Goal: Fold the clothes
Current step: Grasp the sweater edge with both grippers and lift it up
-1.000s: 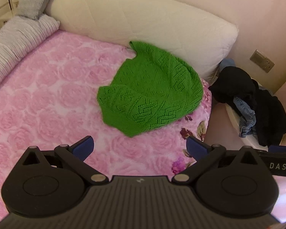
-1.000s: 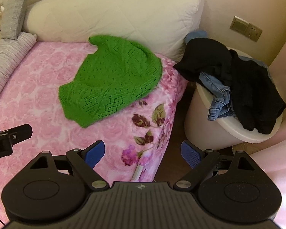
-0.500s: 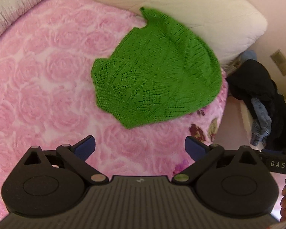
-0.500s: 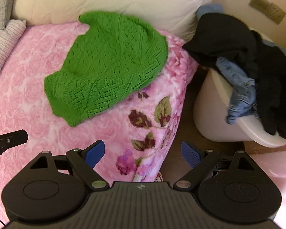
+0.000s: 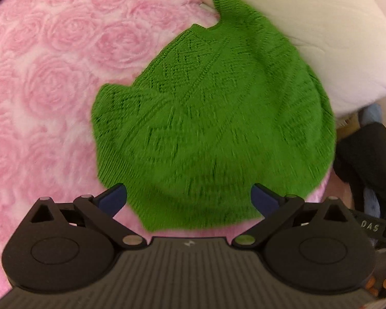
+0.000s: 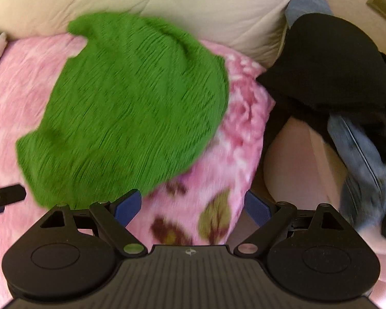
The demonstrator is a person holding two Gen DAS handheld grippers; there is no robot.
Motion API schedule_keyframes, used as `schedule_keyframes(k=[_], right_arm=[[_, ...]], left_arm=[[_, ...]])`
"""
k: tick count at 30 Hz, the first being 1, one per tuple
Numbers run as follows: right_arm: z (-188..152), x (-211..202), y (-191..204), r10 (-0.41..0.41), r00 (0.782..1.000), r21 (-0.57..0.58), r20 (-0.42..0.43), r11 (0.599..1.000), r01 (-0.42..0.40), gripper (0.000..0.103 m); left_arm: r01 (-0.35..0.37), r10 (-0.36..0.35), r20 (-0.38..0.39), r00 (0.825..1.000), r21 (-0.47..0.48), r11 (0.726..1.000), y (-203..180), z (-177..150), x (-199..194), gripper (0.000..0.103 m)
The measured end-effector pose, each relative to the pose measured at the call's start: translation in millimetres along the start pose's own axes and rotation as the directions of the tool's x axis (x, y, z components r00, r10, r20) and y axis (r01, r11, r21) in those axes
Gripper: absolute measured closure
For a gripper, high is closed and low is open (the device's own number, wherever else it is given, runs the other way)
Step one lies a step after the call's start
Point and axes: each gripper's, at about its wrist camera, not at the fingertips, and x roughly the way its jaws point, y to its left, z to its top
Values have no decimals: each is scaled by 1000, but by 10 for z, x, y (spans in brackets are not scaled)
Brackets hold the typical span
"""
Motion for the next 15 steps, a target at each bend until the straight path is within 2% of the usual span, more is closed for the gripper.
schedule_keyframes(k=[8, 10, 11, 12, 14, 15], right_arm=[[542, 582, -241, -10, 1000, 126, 10, 992, 9, 13], [600, 697, -257, -4, 1000, 133, 5, 991, 4, 13], [615, 730, -243, 11, 1000, 125, 7, 992, -12, 14], [629, 763, -229, 27, 1000, 117, 8, 993, -28, 32], [642, 739, -144, 70, 997, 67, 25, 995, -72, 75], [643, 671, -59, 67, 997, 22, 48, 997, -68, 85]], left_arm=[[-43, 38, -53, 998, -90, 995, 71, 282, 610, 3], [-48, 41, -62, 997, -109, 993, 78, 289, 705, 12], [-49, 43, -56, 997, -108, 993, 74, 285, 720, 33], [-44, 39, -47, 998, -107, 993, 61, 281, 716, 60], [-13, 10, -25, 1000, -118, 993, 64, 274, 668, 78], [8, -9, -10, 1000, -128, 992, 78, 269, 624, 86]])
